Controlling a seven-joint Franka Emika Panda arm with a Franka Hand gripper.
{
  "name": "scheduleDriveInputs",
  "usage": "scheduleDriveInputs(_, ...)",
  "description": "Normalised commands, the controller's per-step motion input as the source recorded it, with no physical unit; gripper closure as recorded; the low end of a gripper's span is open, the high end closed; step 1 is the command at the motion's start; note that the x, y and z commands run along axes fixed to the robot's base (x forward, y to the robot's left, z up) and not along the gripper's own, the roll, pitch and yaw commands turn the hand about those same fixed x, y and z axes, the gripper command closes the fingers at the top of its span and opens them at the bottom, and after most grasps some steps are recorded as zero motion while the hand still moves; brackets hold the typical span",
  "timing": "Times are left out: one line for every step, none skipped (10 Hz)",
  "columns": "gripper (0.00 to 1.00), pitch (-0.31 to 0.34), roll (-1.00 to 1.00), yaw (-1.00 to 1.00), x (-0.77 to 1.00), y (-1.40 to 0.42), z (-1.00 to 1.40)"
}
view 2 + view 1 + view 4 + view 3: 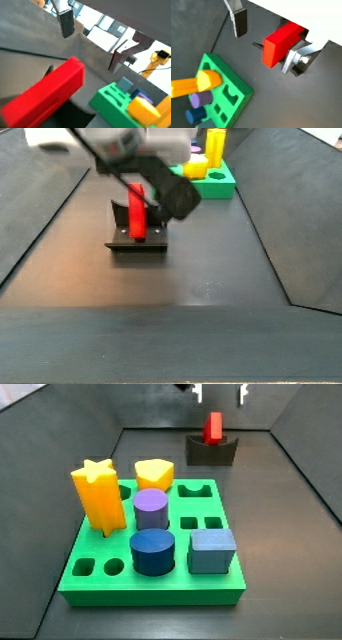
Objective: Pick up the double-square object. Move up. Place the double-square object on the fixture. Regrasp the double-square object. Move to above the board. Insert the double-square object.
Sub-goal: Regrasp the double-square object.
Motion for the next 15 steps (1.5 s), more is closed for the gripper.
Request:
scheduleDriveInputs(0.00, 0.048, 0.04, -0.01, -0.03, 0.01, 0.46)
scheduleDriveInputs(0.00, 0.053, 0.04, -0.02, -0.03, 0.01, 0.20)
scheduleDriveInputs(0.00, 0.063, 1.00, 0.01, -0.12, -0.80, 0.47)
scheduleDriveInputs(0.00, 0.060, 1.00, 0.01, -0.11, -0.76, 0.43)
scheduleDriveInputs(0.00, 0.050, 1.00, 0.01, -0.12, -0.63, 0.31)
scheduleDriveInputs(0.00, 0.041, 1.00, 0.01, -0.11, -0.47, 0.15)
scheduleDriveInputs(0.00, 0.038, 1.00, 0.01, -0.07, -0.30, 0.07)
scheduleDriveInputs(0.00, 0.040, 1.00, 0.00, -0.03, -0.09, 0.05)
scheduleDriveInputs(0.00, 0.041, 1.00, 0.00, -0.01, -0.04, 0.03)
scheduleDriveInputs(0.00, 0.039, 1.00, 0.01, -0.01, -0.04, 0.00)
scheduleDriveInputs(0.00, 0.034, 1.00, 0.01, -0.02, -0.03, 0.01)
scheduleDriveInputs(0.00, 0.030, 1.00, 0.01, -0.02, -0.03, 0.01)
scheduleDriveInputs(0.00, 0.025, 1.00, 0.01, -0.02, -0.03, 0.01)
scheduleDriveInputs(0.00, 0.021, 1.00, 0.01, -0.02, -0.02, 0.00)
scheduleDriveInputs(0.00, 0.016, 1.00, 0.01, -0.01, -0.02, 0.00)
